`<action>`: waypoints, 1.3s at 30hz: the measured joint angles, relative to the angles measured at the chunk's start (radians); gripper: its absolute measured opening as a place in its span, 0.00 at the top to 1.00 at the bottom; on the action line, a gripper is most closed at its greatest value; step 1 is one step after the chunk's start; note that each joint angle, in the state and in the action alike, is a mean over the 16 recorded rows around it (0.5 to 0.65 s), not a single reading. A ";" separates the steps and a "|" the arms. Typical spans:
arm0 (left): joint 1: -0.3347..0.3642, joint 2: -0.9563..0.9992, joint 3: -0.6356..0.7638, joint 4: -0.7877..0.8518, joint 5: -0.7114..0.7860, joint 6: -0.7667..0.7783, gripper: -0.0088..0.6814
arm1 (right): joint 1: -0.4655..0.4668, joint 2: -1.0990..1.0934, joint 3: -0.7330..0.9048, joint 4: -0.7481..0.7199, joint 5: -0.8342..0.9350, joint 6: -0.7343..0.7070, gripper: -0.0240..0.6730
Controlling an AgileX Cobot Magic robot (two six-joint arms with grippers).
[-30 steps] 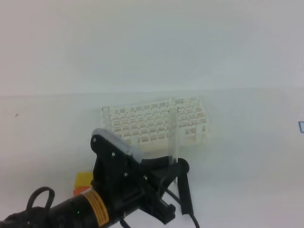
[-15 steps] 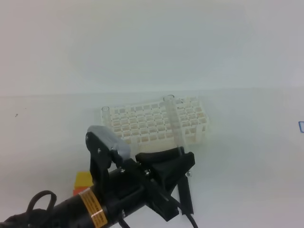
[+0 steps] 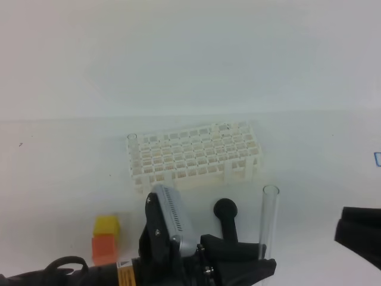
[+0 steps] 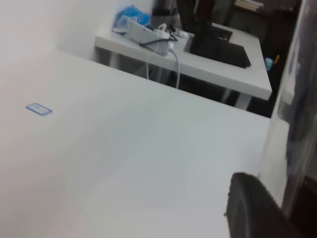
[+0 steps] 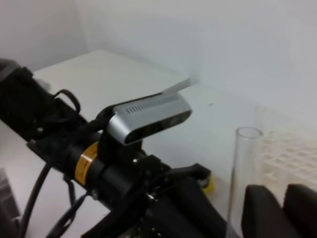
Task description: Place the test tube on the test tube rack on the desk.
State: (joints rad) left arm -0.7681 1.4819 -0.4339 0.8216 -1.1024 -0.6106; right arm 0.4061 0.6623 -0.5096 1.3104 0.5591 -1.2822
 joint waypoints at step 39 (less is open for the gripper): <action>0.000 0.007 0.002 0.034 -0.114 -0.082 0.88 | -0.004 0.522 -0.130 0.379 0.338 -0.437 0.64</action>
State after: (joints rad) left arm -0.7681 1.4890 -0.4323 0.8554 -1.2161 -0.6925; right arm 0.4023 1.1839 -0.6392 1.6897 0.8967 -1.7196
